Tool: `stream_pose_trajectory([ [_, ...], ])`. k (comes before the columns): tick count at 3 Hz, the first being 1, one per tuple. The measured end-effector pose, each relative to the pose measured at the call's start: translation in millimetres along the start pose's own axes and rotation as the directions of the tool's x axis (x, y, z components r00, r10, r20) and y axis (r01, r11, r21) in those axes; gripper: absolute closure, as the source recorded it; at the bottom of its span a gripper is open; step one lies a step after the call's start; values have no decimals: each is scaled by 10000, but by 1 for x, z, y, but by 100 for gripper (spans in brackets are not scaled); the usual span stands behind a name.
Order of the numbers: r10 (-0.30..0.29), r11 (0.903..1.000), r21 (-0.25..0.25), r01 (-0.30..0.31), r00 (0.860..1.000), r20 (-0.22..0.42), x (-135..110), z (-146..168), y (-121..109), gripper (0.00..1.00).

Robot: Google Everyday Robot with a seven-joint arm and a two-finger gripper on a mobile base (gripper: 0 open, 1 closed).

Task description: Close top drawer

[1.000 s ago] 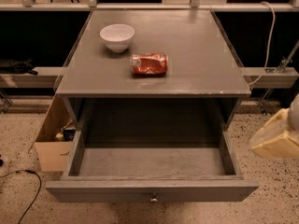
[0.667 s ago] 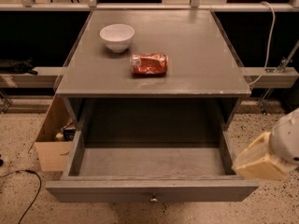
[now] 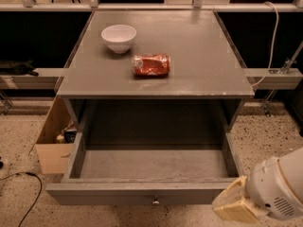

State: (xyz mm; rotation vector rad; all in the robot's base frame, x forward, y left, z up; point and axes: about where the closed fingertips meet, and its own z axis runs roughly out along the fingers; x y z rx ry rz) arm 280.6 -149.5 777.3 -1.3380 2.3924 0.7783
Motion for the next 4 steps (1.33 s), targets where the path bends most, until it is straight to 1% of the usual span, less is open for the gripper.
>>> stream_pose_trajectory([
  [1, -435, 9990, -79, 438, 9982, 403, -41, 46, -10, 100],
  [2, -441, 9990, -73, 444, 9982, 395, -41, 46, -9, 100],
  [3, -387, 9993, -14, 387, 9992, 91, -34, 57, -11, 100],
  [4, -175, 9998, 55, 176, 9994, -302, -23, 80, -23, 100],
])
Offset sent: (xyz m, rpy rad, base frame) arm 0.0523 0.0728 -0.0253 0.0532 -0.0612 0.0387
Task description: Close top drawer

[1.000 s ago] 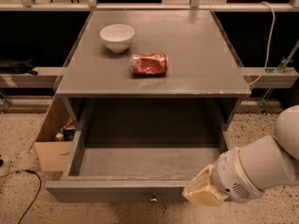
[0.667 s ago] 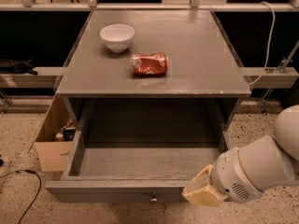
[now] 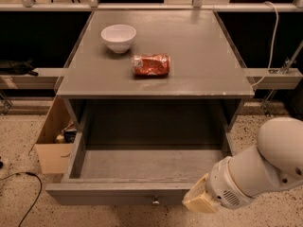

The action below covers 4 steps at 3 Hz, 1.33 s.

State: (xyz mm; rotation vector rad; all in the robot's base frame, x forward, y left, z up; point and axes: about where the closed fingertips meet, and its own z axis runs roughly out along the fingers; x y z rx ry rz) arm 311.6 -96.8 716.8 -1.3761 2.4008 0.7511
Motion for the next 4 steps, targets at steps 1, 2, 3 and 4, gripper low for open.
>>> stream_pose_trajectory([
  [1, 82, 9999, 125, -79, 9997, -240, 6, 10, -12, 100],
  [2, 698, 9959, 618, -656, 9952, -686, 31, 24, -60, 100],
  [3, 698, 9959, 618, -655, 9952, -687, 31, 24, -60, 100],
  [4, 548, 9984, 171, -530, 9891, -1370, 41, 52, -37, 100],
])
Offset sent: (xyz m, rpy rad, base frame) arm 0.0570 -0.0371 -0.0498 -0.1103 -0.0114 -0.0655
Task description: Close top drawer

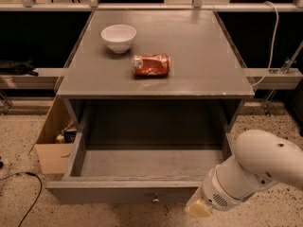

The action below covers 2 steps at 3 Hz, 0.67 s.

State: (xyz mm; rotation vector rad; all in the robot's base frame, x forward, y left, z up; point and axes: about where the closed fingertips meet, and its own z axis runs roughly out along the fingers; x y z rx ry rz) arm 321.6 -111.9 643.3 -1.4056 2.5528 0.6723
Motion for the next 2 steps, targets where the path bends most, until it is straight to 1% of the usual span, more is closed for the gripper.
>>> stream_pose_trajectory([
  [1, 2, 10000, -2, -2, 10000, -4, 0, 0, 0, 100],
  [2, 1, 10000, -2, -1, 10000, -4, 0, 0, 0, 77],
])
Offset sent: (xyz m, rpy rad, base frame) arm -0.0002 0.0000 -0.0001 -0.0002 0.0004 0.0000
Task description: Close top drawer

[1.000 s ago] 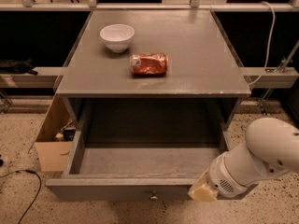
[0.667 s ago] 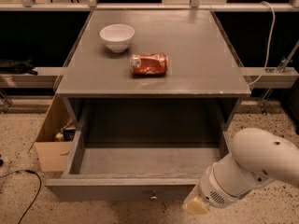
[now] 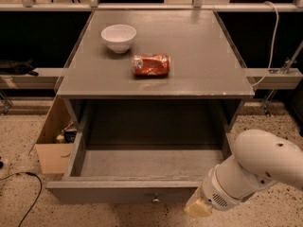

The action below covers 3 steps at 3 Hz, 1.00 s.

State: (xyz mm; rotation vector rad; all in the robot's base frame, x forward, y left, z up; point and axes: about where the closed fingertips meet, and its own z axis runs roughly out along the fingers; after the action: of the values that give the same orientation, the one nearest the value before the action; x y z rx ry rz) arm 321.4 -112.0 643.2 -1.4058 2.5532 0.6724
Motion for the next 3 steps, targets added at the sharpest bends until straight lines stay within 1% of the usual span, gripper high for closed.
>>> stream_pose_trajectory([
  [1, 0, 10000, 0, 0, 10000, 0, 0, 0, 0, 55],
  [2, -75, 9997, 229, 75, 10000, -9, -14, -3, -12, 24],
  [3, -165, 9992, 361, 162, 9998, 81, -24, -5, -18, 1],
])
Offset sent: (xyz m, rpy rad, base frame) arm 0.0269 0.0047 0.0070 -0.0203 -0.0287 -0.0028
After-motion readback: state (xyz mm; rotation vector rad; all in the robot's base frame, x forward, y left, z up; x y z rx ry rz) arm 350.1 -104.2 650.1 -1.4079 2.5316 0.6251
